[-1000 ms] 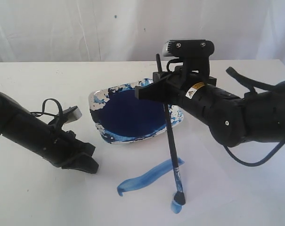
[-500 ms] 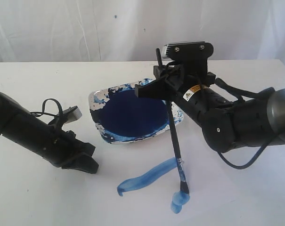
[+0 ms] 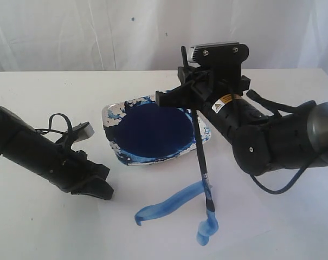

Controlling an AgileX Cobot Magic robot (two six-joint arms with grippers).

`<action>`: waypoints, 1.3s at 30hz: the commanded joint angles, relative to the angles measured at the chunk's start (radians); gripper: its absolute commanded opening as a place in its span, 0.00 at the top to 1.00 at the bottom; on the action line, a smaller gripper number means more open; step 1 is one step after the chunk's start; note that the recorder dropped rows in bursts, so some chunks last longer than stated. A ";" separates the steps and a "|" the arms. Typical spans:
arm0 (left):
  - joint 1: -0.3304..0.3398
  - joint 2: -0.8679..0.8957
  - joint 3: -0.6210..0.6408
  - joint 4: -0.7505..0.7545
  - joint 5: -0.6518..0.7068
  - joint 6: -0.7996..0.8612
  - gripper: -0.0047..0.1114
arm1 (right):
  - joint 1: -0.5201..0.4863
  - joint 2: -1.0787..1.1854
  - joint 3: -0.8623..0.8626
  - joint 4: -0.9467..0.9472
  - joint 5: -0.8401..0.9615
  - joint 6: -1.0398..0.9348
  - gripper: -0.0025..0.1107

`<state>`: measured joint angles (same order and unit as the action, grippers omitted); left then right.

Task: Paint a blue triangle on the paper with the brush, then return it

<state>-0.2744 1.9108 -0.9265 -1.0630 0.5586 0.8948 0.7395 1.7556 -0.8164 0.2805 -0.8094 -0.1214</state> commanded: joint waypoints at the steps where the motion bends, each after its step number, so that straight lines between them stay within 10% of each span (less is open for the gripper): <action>1: -0.005 0.006 0.009 0.040 -0.018 0.002 0.96 | -0.004 0.025 0.004 -0.005 -0.071 -0.013 0.98; 39: -0.005 0.006 0.009 0.040 -0.018 0.002 0.96 | -0.004 0.182 0.000 0.004 -0.412 -0.058 0.98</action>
<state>-0.2744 1.9108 -0.9265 -1.0630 0.5586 0.8948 0.7395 1.9390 -0.8164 0.2805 -1.2016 -0.1665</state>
